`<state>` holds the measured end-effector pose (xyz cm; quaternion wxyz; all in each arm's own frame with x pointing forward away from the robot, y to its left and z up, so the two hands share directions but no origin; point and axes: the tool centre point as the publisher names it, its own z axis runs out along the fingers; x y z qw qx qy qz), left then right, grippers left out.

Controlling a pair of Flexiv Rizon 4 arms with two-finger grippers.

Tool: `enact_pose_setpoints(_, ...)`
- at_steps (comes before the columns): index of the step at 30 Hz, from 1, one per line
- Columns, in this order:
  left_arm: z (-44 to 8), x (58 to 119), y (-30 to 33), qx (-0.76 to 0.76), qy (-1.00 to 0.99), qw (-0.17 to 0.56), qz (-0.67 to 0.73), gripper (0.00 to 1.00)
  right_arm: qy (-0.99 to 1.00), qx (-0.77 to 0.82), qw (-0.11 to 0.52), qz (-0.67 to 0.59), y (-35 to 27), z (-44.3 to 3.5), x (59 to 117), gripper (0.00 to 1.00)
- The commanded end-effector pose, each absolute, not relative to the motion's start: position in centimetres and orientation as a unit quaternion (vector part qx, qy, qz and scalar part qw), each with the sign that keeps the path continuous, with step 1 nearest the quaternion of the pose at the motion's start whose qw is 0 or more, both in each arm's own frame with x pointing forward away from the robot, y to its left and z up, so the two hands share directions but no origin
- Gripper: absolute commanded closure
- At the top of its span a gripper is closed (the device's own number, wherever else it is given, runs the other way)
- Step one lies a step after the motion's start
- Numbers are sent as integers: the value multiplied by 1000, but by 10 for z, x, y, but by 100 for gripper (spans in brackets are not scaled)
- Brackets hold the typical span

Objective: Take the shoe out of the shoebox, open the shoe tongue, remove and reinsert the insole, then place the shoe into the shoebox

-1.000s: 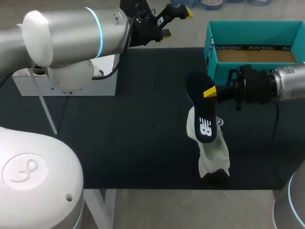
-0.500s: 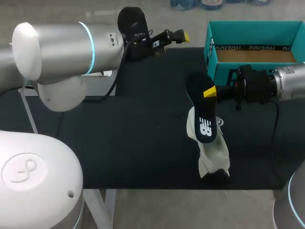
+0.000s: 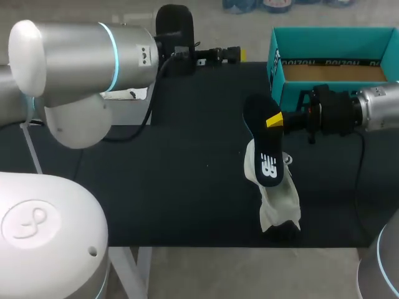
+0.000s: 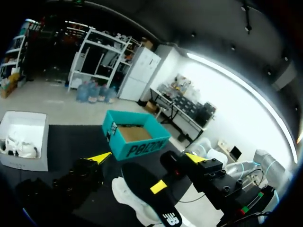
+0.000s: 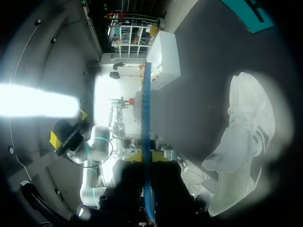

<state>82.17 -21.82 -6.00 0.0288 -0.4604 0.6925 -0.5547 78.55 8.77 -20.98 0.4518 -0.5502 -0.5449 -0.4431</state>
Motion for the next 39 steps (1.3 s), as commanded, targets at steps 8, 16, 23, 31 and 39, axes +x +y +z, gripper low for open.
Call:
enact_pose_setpoints(8,-52,858,-213,-258,946,-58,187,0,-545,-551,451,-443,88,-210,785,100)
enact_pose_setpoints(16,-63,861,-204,-127,941,-11,314,0,-545,-551,451,-443,88,-210,785,100)
enact_pose_setpoints(23,-68,858,-203,-40,899,-3,436,0,-545,-551,451,-443,88,-210,785,100)
enact_pose_setpoints(31,-70,847,-205,39,882,19,469,0,-545,-551,451,-443,88,-210,785,100)
enact_pose_setpoints(39,-75,847,-202,23,912,33,408,0,-545,-551,451,-443,88,-210,785,100)
